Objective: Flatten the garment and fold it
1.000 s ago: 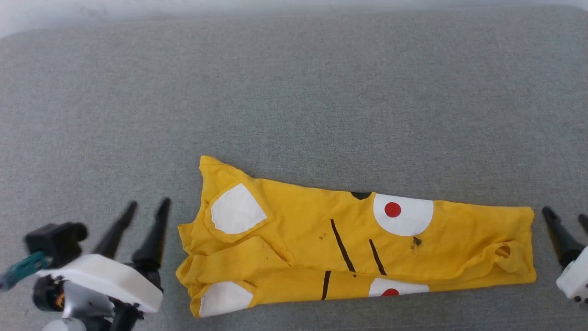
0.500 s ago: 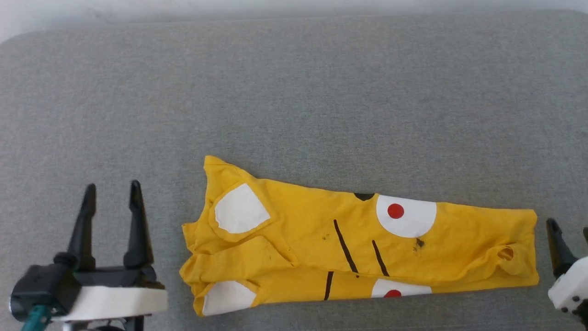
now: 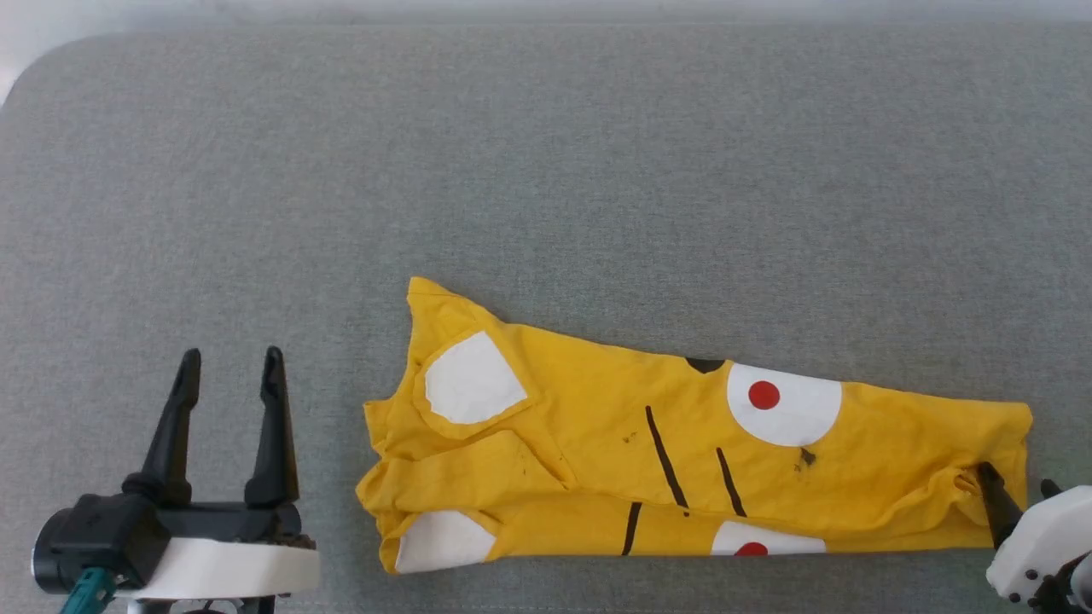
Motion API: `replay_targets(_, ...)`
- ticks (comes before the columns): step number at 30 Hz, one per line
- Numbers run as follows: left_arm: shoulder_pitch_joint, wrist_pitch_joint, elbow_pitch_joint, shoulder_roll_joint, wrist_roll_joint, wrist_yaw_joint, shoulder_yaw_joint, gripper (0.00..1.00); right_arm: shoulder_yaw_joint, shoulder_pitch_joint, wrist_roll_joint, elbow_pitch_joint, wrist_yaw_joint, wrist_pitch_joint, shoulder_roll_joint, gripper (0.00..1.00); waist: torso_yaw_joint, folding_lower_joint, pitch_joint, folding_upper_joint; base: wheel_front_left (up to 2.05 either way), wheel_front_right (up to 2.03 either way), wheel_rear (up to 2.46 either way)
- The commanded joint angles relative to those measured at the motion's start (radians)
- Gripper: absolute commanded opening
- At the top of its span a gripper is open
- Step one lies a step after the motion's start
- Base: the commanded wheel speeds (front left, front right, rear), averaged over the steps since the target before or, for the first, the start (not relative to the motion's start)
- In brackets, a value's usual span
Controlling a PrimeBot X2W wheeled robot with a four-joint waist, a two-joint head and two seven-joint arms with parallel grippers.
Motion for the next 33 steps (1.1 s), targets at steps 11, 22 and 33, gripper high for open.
replay_targets(11, -0.026, -0.004, 0.055, -0.002, 0.013, -0.035, -0.036, 1.00, -0.006, -0.070, -0.004, 0.128, -0.002, 0.005, -0.005, 0.00, 0.025, 0.0000, 0.013, 0.0000, 0.00, 0.00, 0.00)
replay_targets(22, -0.031, -0.004, 0.071, -0.005, 0.010, -0.038, -0.037, 1.00, -0.069, -0.132, -0.038, 0.082, -0.002, -0.003, -0.061, 0.00, 0.008, 0.0000, 0.011, 0.0000, 0.00, 0.00, 0.00)
replay_targets(33, -0.038, -0.005, 0.096, -0.007, 0.031, -0.035, -0.058, 1.00, -0.182, -0.169, -0.087, 0.065, -0.002, 0.020, -0.139, 0.00, 0.000, 0.0000, -0.003, 0.0000, 0.00, 0.00, 0.00)
